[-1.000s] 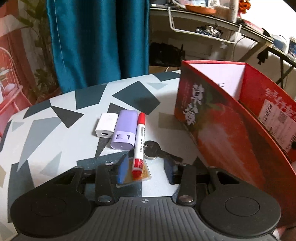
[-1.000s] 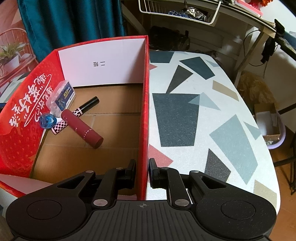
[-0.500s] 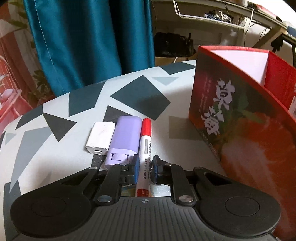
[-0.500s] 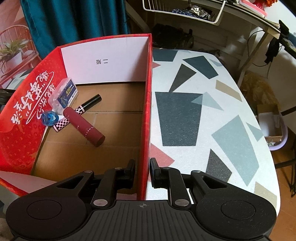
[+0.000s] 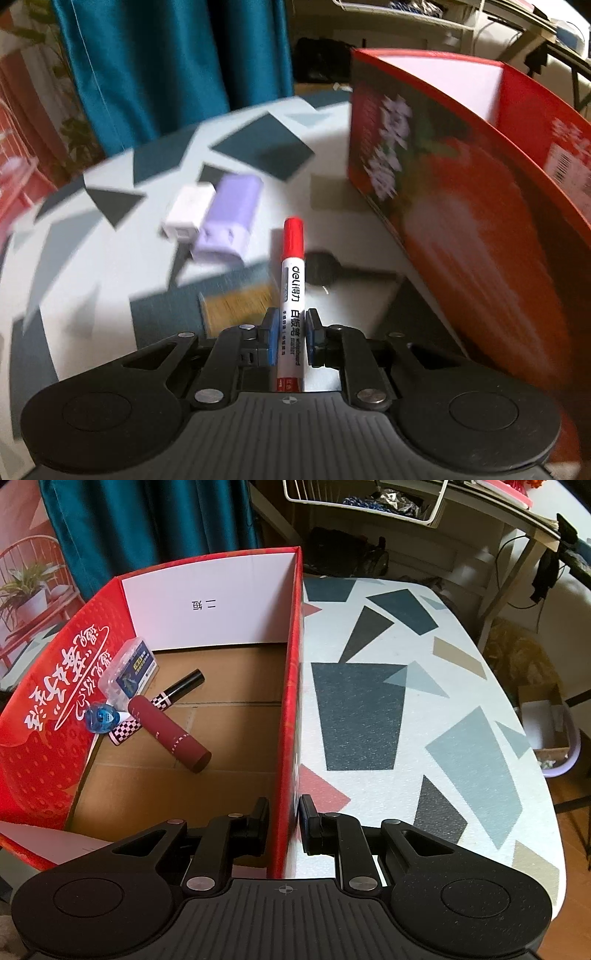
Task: Organize rigid objects
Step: 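Return the left tool and grasp the red-capped white marker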
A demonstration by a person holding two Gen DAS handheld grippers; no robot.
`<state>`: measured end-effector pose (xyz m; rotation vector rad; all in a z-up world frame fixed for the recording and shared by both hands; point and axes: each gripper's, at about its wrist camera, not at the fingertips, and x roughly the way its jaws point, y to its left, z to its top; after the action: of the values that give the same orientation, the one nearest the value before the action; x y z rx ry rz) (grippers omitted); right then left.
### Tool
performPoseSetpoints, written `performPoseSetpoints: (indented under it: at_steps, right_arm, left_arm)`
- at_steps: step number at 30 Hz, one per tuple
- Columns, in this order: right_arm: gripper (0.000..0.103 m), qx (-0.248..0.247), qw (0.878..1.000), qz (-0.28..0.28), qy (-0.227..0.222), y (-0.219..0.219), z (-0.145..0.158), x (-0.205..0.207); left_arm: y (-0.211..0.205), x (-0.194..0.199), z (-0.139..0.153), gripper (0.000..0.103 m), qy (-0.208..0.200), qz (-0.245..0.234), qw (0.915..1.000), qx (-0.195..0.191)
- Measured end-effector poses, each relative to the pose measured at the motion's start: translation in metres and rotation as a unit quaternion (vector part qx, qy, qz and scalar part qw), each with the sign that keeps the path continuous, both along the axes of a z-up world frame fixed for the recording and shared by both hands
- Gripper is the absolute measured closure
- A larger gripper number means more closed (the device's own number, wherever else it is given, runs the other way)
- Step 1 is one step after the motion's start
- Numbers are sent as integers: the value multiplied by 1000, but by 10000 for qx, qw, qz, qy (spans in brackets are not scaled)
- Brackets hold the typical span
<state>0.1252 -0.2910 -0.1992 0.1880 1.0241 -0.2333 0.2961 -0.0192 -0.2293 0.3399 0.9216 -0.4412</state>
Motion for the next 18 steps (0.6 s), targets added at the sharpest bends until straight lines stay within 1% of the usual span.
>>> performPoseSetpoints:
  at_steps: [3,5,8,13,18]
  right_arm:
    - [86,13,10000,-7,-15,0,0,-1]
    - [86,35,10000,-22,-39,-1,0,-2]
    - [86,53,10000,-19,-51,-1,-1,-2]
    - [86,40,10000,-10,-49,-1,0,-1]
    - [87,87,9999,-80,-79,-1,-1,-2]
  left_arm:
    - [6,-9,-5,86,311,152,9992,-210]
    - [10,-13,-6,86,296,280,9987,-291]
    - [8,-14,-7,86,247,393,9984,-308]
    - [-4,-8,-7,86,123,379,9991,-131]
    - [-5,-6,-8,86,50,433,9989,-169]
